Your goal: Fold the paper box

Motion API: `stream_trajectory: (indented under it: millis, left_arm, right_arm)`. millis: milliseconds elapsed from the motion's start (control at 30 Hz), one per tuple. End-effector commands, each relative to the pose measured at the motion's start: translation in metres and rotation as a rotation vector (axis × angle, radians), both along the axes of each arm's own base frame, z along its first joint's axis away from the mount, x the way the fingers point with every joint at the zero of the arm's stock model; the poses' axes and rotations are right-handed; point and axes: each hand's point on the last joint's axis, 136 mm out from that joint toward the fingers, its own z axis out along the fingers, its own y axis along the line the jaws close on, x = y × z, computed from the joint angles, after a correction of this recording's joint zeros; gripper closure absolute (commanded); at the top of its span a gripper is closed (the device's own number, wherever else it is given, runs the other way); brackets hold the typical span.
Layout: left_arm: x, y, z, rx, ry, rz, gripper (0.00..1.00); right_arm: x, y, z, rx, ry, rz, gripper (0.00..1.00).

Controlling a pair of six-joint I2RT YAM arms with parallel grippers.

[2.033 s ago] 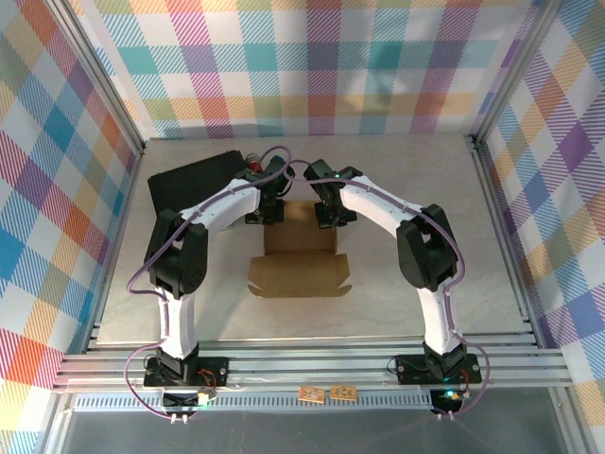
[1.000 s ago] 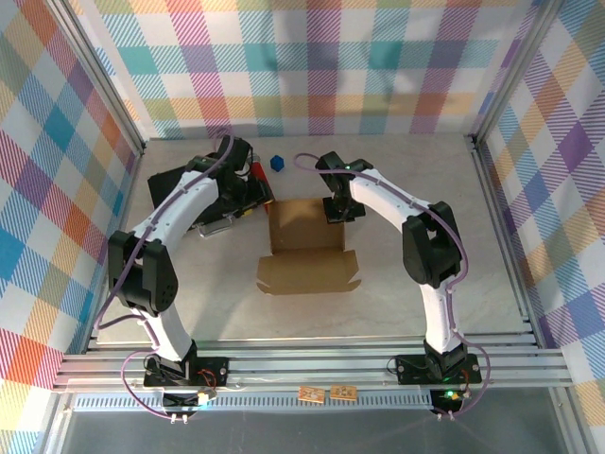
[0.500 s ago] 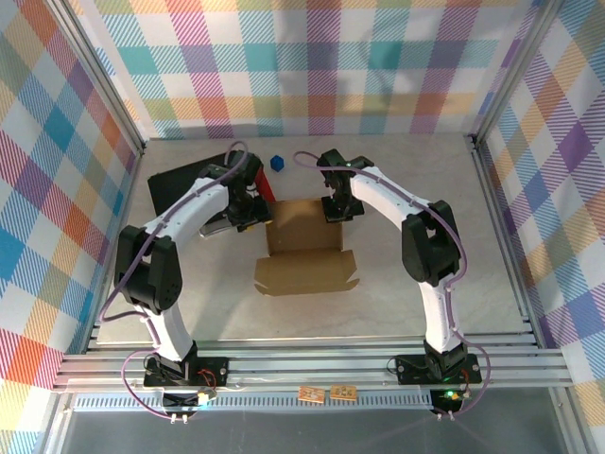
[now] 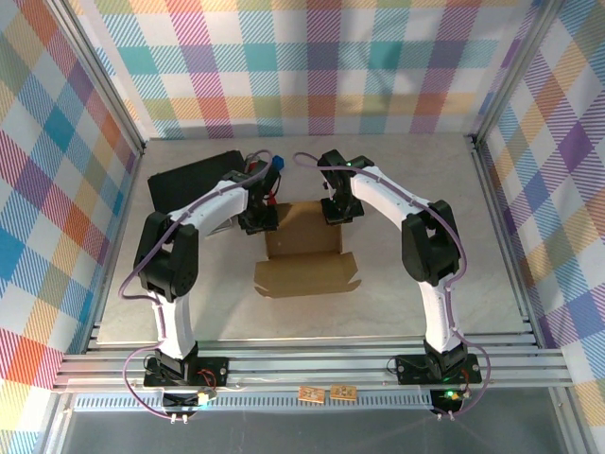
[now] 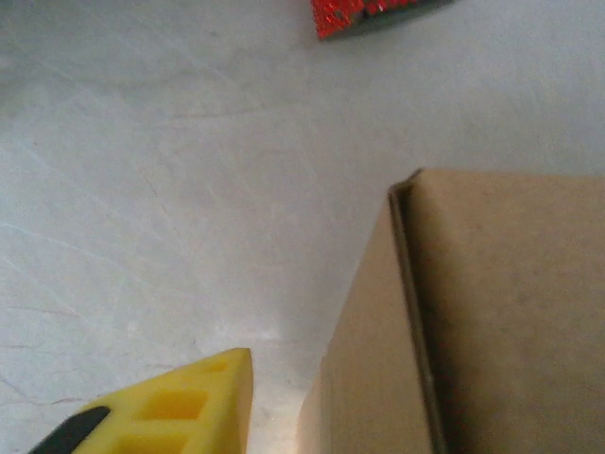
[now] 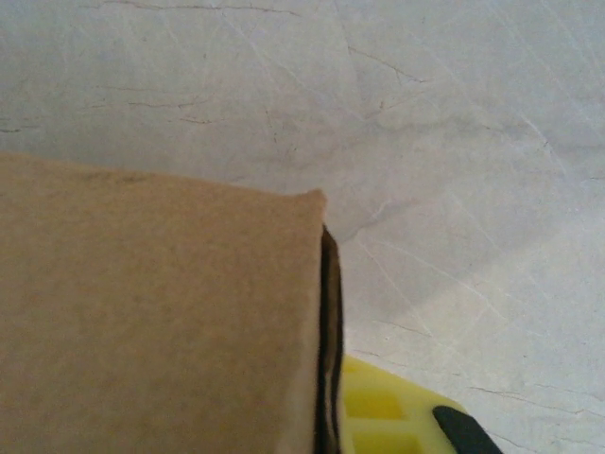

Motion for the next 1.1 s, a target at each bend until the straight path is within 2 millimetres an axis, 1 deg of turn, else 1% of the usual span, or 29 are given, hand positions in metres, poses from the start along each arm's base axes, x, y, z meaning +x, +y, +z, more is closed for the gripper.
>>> stream_trajectory:
  millis: [0,33,67,233,467,667,767,800,833,867,900,933,1000,1067]
  left_arm:
    - [0.006,0.009,-0.006,0.087,-0.014,0.010,0.91]
    - [0.005,0.010,-0.008,0.095,-0.008,0.014,0.98]
    - [0.004,0.010,-0.008,0.102,-0.001,0.020,1.00]
    - [0.002,0.013,-0.002,0.115,-0.008,0.044,1.00]
    - [0.003,0.014,0.003,0.126,0.003,0.062,1.00]
    - [0.003,0.013,0.008,0.124,-0.003,0.063,1.00]
    - [0.002,0.012,0.008,0.119,0.001,0.068,1.00]
    - [0.002,0.012,0.008,0.116,0.002,0.071,1.00]
    - [0.001,0.012,0.008,0.113,0.004,0.076,1.00]
    - [0.001,0.010,0.009,0.104,0.007,0.081,1.00]
    - [0.001,0.008,0.010,0.090,0.010,0.089,1.00]
    - [0.001,0.008,0.011,0.079,0.017,0.101,1.00]
    - [0.002,0.007,0.016,0.047,0.023,0.142,1.00]
    - [0.002,0.006,0.022,0.008,0.029,0.189,1.00]
  right_arm:
    - [0.005,0.000,0.004,0.002,0.001,0.012,1.00]
    - [0.005,-0.002,0.003,-0.010,-0.002,0.008,1.00]
    - [0.007,-0.005,0.003,-0.026,-0.009,0.006,1.00]
    - [0.010,-0.021,0.002,-0.157,-0.055,0.007,1.00]
    - [0.012,-0.028,0.007,-0.372,-0.156,0.042,1.00]
    - [0.011,-0.028,0.011,-0.370,-0.170,0.024,1.00]
    - [0.010,-0.020,0.014,-0.319,-0.166,0.044,1.00]
    - [0.010,-0.015,0.017,-0.284,-0.162,0.052,0.95]
    - [0.008,-0.009,0.023,-0.244,-0.162,0.058,0.85]
    - [0.007,-0.004,0.030,-0.207,-0.167,0.061,0.76]
    - [0.007,0.002,0.041,-0.159,-0.178,0.064,0.68]
    - [0.006,0.007,0.054,-0.112,-0.188,0.066,0.61]
    - [0.005,0.008,0.079,-0.045,-0.206,0.040,0.53]
    - [0.003,0.002,0.104,0.014,-0.219,-0.010,0.50]
